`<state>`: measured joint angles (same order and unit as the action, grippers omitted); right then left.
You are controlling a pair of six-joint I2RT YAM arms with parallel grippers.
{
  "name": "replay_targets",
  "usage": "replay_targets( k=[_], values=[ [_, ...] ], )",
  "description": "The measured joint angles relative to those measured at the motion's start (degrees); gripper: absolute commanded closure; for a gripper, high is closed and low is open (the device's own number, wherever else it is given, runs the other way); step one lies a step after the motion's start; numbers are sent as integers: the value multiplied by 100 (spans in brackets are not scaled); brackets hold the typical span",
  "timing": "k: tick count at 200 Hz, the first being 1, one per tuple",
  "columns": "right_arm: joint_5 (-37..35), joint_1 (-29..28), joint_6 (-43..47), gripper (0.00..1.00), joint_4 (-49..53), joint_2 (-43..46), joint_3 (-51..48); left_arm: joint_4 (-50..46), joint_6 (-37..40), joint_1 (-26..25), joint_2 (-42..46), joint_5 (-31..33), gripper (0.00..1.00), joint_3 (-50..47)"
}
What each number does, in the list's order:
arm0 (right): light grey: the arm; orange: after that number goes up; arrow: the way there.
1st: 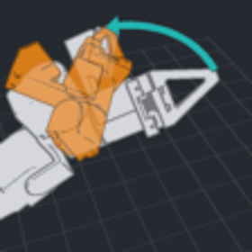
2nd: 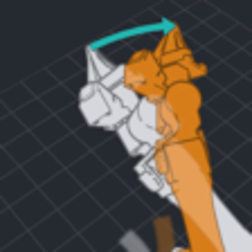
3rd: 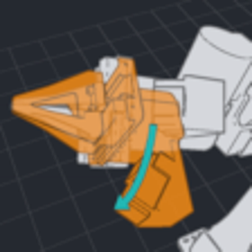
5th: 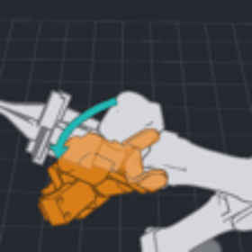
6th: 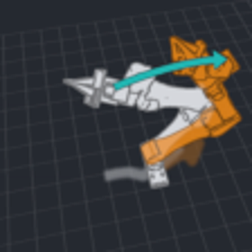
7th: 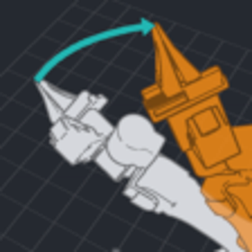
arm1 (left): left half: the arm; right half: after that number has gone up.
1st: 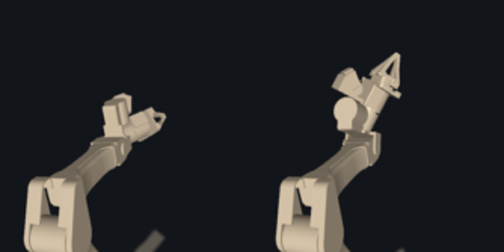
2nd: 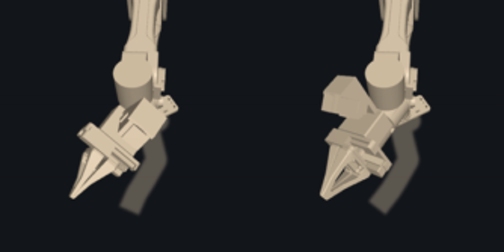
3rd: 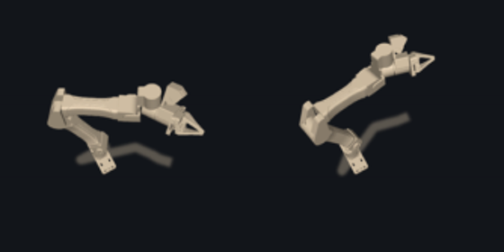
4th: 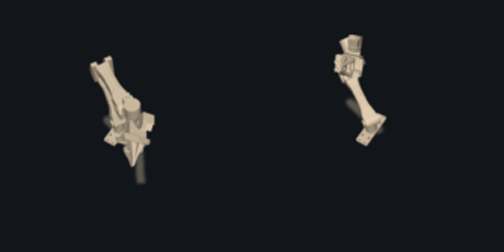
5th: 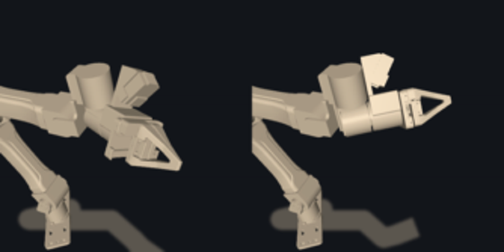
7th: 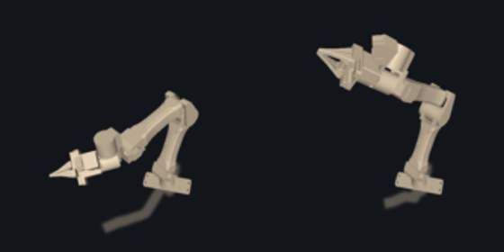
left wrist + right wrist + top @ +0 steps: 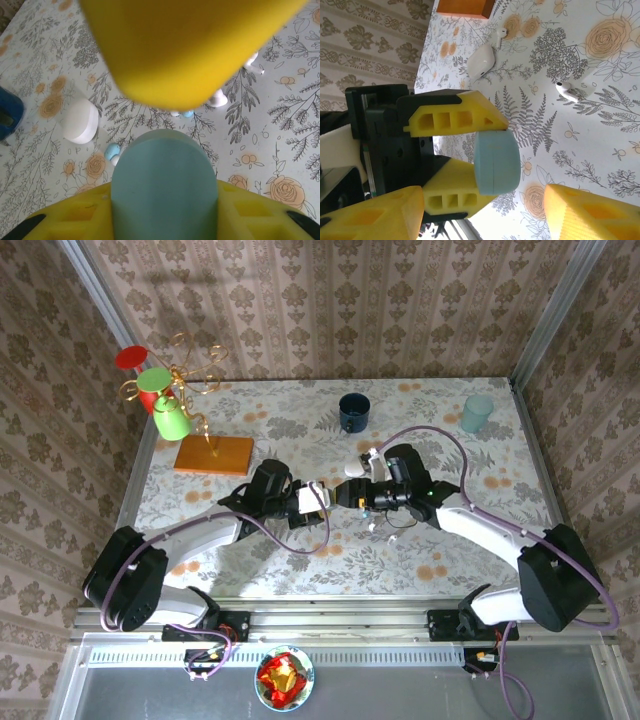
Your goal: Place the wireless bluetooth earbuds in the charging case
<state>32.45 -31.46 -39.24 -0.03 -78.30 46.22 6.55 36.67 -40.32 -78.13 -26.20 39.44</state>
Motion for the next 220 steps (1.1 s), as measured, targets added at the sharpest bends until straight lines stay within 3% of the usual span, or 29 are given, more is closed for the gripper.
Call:
replay_targets(
  k=[43,127,147,178,220],
  values=[
    [107,-66,0,46,-17,-299,94,173,-61,-22,63,-70,58,-39],
    [234,-74,-74,73,-240,-511,94,372,-109,-22,76,-87,56,-160],
    [271,-74,-138,75,-269,-511,92,529,-188,-22,131,-94,46,-271],
    [280,4,-302,77,-468,-452,20,938,-374,15,330,-144,18,-557],
    [487,295,-743,78,-927,13,-337,1993,-1008,455,723,-599,8,-1228]
  ],
)
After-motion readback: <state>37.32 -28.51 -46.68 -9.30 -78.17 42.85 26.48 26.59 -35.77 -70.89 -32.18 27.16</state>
